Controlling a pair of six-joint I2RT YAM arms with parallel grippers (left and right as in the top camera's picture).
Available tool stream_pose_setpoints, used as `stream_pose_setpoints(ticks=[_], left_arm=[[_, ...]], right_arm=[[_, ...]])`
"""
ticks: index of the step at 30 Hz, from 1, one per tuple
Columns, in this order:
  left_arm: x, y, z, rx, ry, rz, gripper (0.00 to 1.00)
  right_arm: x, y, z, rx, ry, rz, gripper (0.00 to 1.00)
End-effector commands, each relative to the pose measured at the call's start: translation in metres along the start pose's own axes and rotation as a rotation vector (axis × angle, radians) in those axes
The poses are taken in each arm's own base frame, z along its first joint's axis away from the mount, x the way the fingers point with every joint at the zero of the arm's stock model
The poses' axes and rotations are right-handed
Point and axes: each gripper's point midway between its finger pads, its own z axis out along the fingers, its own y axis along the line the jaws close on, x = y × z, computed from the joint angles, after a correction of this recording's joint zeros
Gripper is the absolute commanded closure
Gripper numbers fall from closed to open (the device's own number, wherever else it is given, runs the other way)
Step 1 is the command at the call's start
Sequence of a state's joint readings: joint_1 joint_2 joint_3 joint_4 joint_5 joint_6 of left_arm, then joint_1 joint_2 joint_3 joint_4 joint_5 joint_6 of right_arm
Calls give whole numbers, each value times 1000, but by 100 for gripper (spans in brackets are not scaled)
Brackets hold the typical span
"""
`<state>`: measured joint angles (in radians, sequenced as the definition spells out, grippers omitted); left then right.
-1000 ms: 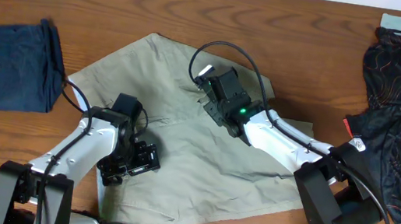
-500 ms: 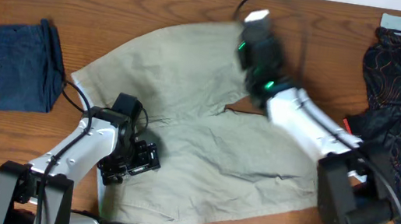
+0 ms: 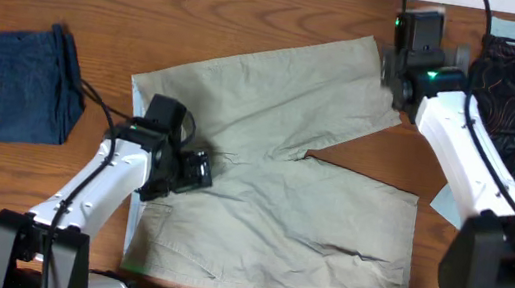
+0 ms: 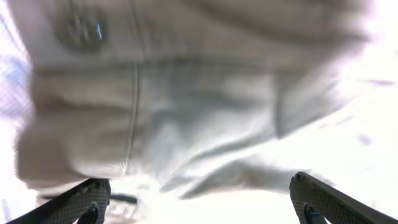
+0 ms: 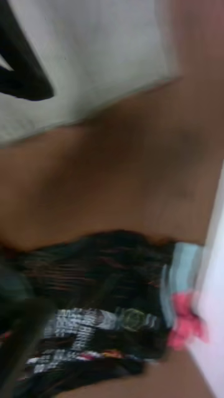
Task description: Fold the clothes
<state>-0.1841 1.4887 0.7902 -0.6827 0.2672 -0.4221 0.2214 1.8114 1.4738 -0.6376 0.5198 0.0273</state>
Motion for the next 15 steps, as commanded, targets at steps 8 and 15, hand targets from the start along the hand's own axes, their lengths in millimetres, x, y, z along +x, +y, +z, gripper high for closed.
stream_pose_setpoints(ticks=[8, 15], left_arm=[[11, 17, -7, -91, 48, 4, 6], [2, 41, -11, -230, -7, 9, 6]], right_arm=[[92, 55, -94, -559, 425, 114, 1], [146, 49, -106, -528, 638, 64, 1]])
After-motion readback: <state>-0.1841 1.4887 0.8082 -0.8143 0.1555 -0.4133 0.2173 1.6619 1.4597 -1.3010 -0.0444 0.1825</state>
